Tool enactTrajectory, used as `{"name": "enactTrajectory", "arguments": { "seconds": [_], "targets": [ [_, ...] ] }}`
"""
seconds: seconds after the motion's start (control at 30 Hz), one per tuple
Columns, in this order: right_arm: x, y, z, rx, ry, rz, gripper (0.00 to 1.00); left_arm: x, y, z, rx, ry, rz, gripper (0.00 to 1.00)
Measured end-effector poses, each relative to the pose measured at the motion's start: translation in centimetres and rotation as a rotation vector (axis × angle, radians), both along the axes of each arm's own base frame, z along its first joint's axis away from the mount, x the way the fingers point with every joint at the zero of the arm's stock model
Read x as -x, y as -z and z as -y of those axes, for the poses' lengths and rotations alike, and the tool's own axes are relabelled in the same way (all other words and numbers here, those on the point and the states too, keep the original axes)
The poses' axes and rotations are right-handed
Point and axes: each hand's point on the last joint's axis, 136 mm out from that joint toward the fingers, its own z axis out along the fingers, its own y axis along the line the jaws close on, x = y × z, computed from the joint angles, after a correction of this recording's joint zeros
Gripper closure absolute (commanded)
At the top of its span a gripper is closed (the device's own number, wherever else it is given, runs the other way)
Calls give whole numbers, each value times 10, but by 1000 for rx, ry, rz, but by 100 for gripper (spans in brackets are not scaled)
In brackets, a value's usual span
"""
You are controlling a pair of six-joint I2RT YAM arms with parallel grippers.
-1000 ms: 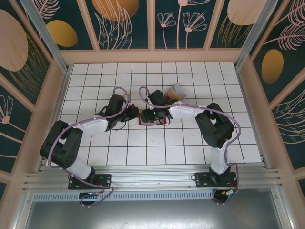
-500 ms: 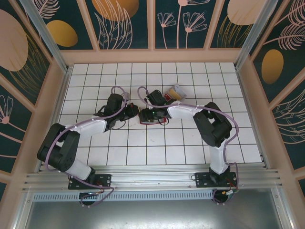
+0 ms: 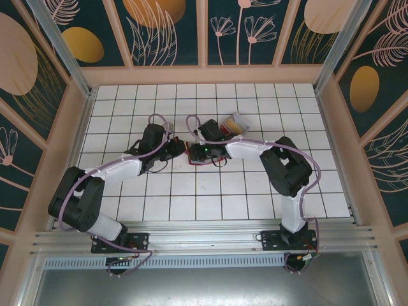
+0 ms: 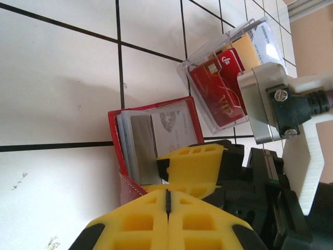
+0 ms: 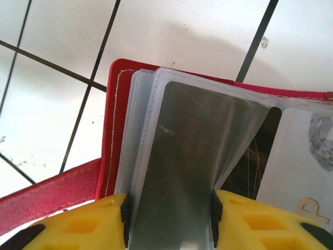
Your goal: Put the credit cards into the card holder
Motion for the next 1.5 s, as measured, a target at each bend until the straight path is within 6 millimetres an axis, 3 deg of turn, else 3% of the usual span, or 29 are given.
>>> {"name": "enactTrajectory", "arguments": {
  "seconds": [0.27,0.73,1.23,1.5],
  "targets": [
    [-4,-1,22,-113,32,-72,51,-1,-4,-2,-19,-3,7,100],
    [-6,-13,39,-199,65,-109,51,-3,-13,-3,-29,-4,21,100],
    [-7,-12,43,-211,78,-121,49,-4,-13,-3,-37,-1,29,100],
    [-25,-11,69,-194,155,-102,44,-6,-8,-10,-75,-24,31,100]
  ]
}}
